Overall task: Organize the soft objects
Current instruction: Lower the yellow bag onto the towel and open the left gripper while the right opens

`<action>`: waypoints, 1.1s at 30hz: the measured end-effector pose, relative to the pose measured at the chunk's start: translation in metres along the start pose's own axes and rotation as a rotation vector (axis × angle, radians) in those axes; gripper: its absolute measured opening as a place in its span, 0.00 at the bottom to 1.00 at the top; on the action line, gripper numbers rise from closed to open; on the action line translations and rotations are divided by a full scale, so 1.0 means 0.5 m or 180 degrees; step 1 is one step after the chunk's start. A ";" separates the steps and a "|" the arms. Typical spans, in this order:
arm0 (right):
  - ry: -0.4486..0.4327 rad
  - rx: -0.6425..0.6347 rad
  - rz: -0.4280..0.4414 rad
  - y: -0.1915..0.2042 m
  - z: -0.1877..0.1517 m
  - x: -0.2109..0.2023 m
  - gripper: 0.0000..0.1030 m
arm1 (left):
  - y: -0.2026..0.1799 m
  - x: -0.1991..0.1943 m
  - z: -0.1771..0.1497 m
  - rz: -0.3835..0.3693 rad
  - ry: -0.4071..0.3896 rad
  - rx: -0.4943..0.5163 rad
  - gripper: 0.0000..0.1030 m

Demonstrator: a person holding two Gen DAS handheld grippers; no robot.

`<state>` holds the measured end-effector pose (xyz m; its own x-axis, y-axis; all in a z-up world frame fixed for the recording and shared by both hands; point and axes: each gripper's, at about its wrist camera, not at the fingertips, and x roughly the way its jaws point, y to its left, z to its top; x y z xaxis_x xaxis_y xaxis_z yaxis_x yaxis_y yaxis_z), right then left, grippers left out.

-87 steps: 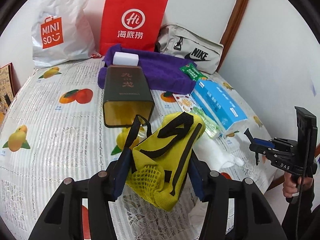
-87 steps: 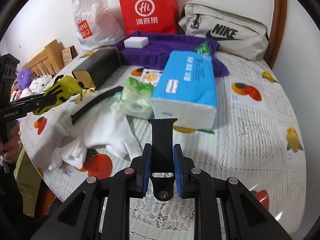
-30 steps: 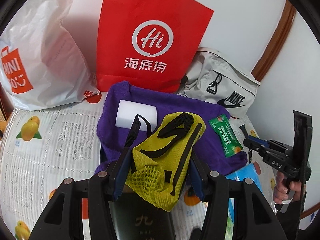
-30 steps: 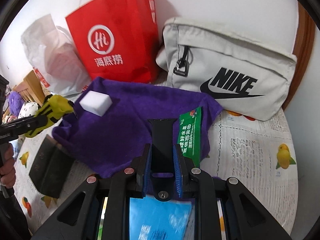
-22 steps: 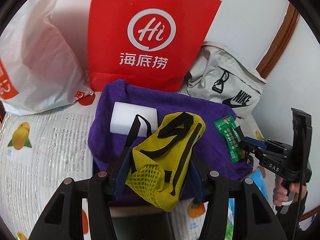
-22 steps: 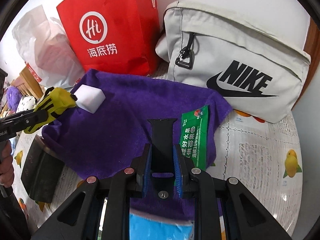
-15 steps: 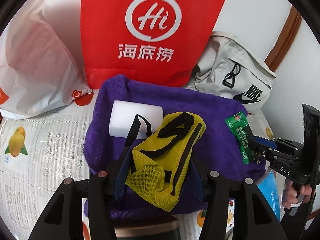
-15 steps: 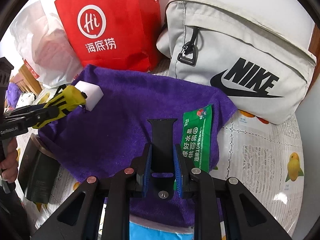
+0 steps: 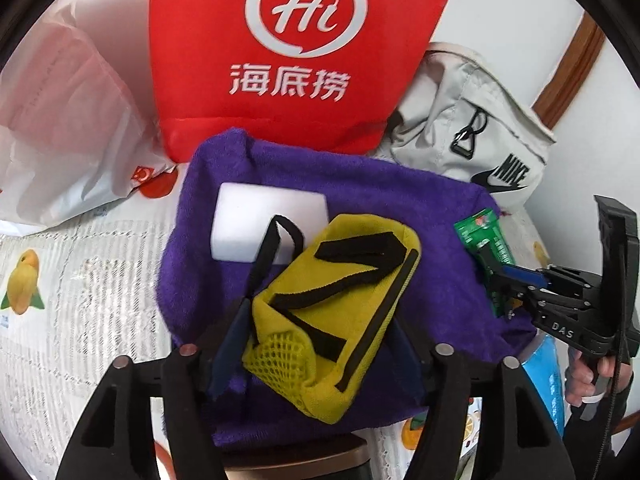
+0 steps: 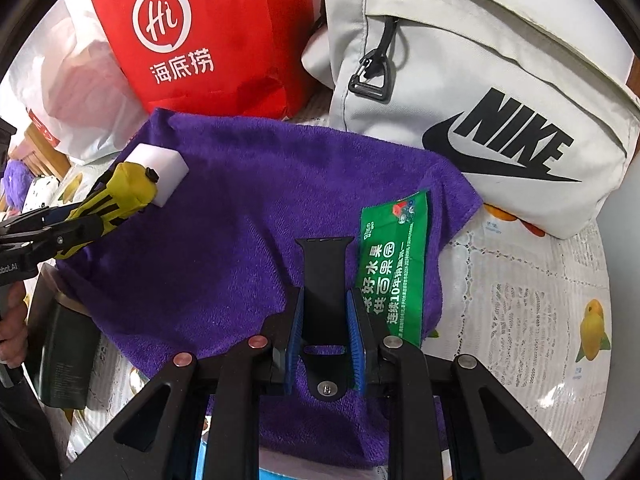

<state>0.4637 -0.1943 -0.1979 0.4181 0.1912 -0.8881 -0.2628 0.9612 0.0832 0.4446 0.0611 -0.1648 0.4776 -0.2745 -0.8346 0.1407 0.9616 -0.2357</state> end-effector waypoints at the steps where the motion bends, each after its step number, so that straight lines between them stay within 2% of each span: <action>1: 0.0023 0.0010 -0.0001 0.002 0.001 0.003 0.22 | 0.001 -0.001 -0.001 0.0016 0.0018 0.0006 0.65; 4: 0.0008 0.0014 0.0011 0.005 0.004 0.005 0.22 | -0.001 -0.005 -0.005 0.0029 0.0033 0.0026 0.70; 6: 0.0023 0.0000 0.0027 0.008 0.003 0.004 0.31 | -0.006 -0.008 -0.007 0.0112 0.0067 0.0062 0.78; 7: 0.0012 0.0002 0.0030 0.008 0.001 0.000 0.38 | -0.010 -0.011 -0.009 0.0175 0.0070 0.0093 0.78; 8: -0.0014 0.0000 0.0035 0.009 -0.001 -0.006 0.41 | -0.011 -0.016 -0.011 0.0210 0.0064 0.0115 0.78; 19: -0.0286 -0.0016 0.0076 0.032 -0.033 -0.111 0.44 | -0.037 -0.096 -0.039 0.0327 -0.0066 0.0180 0.78; 28: -0.0521 0.0087 0.0094 0.050 -0.117 -0.218 0.44 | -0.072 -0.208 -0.102 0.0413 -0.0246 0.0220 0.78; 33: -0.0553 0.0177 0.0102 0.072 -0.170 -0.267 0.47 | -0.081 -0.275 -0.156 0.0369 -0.0308 0.0156 0.78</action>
<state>0.3245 -0.2023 -0.1151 0.5553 0.2488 -0.7935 -0.2321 0.9626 0.1394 0.3055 0.0603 -0.0793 0.5741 -0.1630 -0.8024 0.1206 0.9861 -0.1140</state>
